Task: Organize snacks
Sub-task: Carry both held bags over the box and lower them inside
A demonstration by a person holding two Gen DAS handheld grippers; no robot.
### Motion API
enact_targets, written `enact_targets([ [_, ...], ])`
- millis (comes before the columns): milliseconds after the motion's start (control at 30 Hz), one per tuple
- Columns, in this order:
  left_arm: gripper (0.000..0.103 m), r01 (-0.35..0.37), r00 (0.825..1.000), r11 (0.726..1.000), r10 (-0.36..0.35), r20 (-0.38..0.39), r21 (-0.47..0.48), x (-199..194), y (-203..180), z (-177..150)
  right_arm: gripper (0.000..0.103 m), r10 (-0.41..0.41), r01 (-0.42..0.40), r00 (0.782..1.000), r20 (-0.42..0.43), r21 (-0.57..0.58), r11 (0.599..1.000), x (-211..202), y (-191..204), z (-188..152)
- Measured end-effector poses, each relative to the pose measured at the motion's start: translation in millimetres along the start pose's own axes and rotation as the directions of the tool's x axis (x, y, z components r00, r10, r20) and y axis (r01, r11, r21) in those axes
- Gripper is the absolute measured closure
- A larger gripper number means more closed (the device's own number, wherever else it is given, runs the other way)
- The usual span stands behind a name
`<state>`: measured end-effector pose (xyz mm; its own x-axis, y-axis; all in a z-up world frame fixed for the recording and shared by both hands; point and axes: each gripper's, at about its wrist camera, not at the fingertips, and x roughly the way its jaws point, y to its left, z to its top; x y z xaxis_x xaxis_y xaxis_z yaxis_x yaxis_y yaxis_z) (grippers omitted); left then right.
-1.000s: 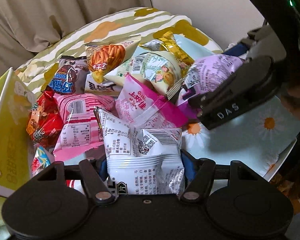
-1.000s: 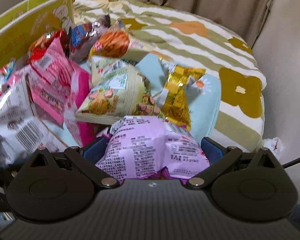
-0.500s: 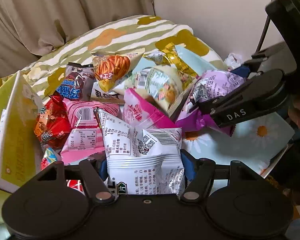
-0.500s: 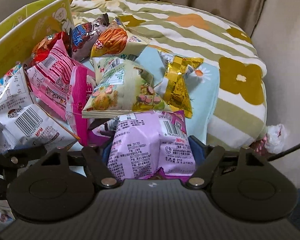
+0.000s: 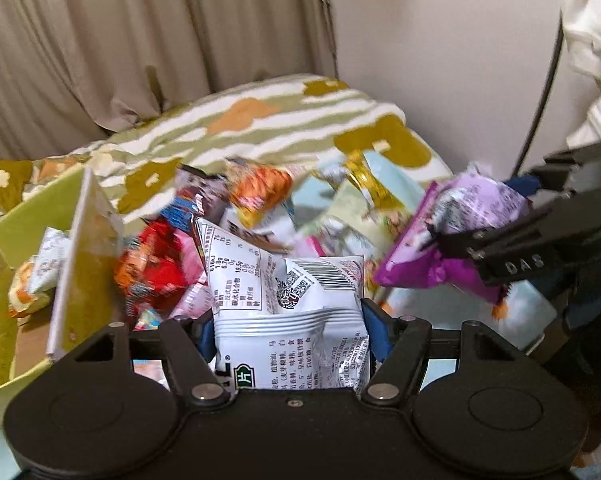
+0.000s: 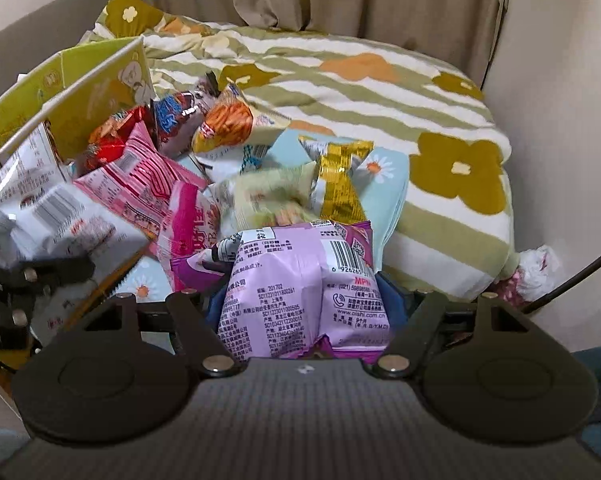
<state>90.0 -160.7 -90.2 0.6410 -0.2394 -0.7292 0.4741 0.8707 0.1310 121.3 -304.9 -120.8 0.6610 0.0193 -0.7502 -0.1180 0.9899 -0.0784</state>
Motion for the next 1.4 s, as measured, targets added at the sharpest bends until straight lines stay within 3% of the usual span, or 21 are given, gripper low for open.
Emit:
enact_targets([
  [367, 0.031, -0.147, 0.981, 0.978, 0.163, 0.104, -0.148, -51, 58, 15, 0.015, 0.051, -0.045, 0.989, 0.137, -0.048, 0.998, -42, 21, 40],
  [600, 0.031, -0.226, 0.958, 0.948, 0.258, 0.126, -0.223, -73, 131, 18, 0.015, 0.126, -0.113, 0.968, 0.219, -0.071, 0.991, -49, 77, 87],
  [733, 0.031, -0.244, 0.954, 0.936, 0.279, 0.113, -0.253, -77, 182, 13, 0.015, 0.157, -0.146, 0.957, 0.242, -0.063, 0.987, -44, 120, 117],
  [1000, 0.03, -0.215, 0.971, 0.933, 0.237, 0.043, -0.29, -53, 275, -2, 0.015, 0.16, -0.16, 0.961, 0.227, -0.017, 0.987, -10, 214, 163],
  [1333, 0.029, -0.065, 0.998, 0.954, 0.062, -0.02, -0.293, 8, 349, -18, 0.015, 0.039, -0.054, 0.987, 0.159, 0.09, 0.995, 39, 292, 187],
  [1400, 0.017, -0.05, 0.999, 0.957, 0.043, -0.031, -0.285, 19, 357, -19, 0.014, 0.017, -0.033, 0.99, 0.138, 0.113, 0.993, 47, 299, 188],
])
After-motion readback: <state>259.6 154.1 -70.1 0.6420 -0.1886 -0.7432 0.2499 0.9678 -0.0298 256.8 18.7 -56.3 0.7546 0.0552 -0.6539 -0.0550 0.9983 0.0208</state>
